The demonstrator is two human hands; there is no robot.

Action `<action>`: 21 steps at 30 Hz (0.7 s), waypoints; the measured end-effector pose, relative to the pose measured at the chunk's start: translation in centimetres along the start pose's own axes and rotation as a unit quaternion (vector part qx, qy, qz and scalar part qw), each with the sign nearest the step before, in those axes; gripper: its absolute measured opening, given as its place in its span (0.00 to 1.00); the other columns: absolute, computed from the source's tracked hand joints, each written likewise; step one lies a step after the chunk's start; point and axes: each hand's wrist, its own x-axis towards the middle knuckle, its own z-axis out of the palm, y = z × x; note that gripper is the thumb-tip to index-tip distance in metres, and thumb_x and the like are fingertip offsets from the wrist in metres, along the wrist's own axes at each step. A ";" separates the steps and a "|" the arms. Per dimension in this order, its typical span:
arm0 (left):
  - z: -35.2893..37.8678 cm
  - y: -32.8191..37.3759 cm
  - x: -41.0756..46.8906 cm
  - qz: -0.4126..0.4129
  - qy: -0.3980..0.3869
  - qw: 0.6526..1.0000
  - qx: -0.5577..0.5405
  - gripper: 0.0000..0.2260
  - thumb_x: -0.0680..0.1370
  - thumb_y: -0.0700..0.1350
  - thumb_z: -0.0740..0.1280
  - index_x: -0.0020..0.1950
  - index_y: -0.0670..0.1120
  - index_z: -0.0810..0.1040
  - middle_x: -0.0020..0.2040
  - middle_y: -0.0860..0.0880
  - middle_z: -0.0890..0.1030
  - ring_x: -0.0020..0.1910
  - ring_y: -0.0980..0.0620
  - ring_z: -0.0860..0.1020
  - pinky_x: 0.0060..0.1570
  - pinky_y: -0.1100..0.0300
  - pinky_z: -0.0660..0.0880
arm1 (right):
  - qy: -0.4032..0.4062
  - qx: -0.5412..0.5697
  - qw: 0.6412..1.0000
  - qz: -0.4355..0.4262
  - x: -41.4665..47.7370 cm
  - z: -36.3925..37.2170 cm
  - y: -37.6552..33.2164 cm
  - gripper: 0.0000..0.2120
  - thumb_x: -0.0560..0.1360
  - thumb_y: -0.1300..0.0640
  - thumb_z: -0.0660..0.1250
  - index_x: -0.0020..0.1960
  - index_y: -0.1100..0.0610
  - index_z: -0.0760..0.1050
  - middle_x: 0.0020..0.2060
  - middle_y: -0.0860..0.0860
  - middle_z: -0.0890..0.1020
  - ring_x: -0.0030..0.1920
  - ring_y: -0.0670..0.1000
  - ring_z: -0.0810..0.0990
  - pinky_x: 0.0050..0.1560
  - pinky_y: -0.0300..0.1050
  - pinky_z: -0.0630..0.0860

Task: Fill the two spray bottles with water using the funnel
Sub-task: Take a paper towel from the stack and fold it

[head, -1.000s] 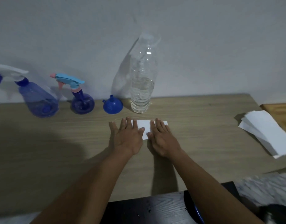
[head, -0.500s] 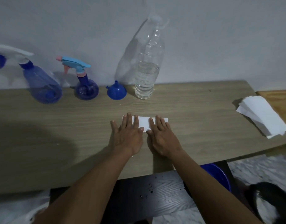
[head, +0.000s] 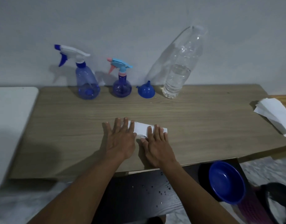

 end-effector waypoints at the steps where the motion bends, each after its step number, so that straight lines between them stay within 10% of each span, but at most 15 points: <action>1: -0.1 -1.2 -0.3 -0.003 -0.004 1.000 0.002 0.26 0.85 0.52 0.46 0.82 0.51 0.42 0.82 0.47 0.42 0.80 0.41 0.39 0.72 0.31 0.37 | -0.004 -0.001 1.000 0.003 0.2 0.2 -1.3 0.49 0.69 0.33 0.21 0.82 0.59 0.41 0.81 0.63 0.45 0.81 0.61 0.41 0.79 0.56 0.40; 12: -0.3 -13.6 -1.7 -0.049 0.001 0.999 0.023 0.26 0.84 0.53 0.47 0.82 0.52 0.45 0.83 0.51 0.45 0.80 0.40 0.41 0.71 0.29 0.40 | -0.042 0.010 0.999 -0.021 5.1 1.6 -13.8 0.35 0.83 0.38 0.41 0.82 0.57 0.40 0.80 0.65 0.41 0.81 0.62 0.38 0.79 0.59 0.37; 21: 0.9 -18.3 -6.2 -0.081 -0.013 0.996 0.042 0.28 0.84 0.53 0.48 0.82 0.48 0.45 0.83 0.47 0.45 0.81 0.41 0.42 0.73 0.32 0.43 | -0.041 -0.009 0.991 -0.131 3.4 3.0 -17.6 0.45 0.73 0.32 0.23 0.83 0.55 0.43 0.81 0.60 0.44 0.81 0.60 0.41 0.80 0.56 0.39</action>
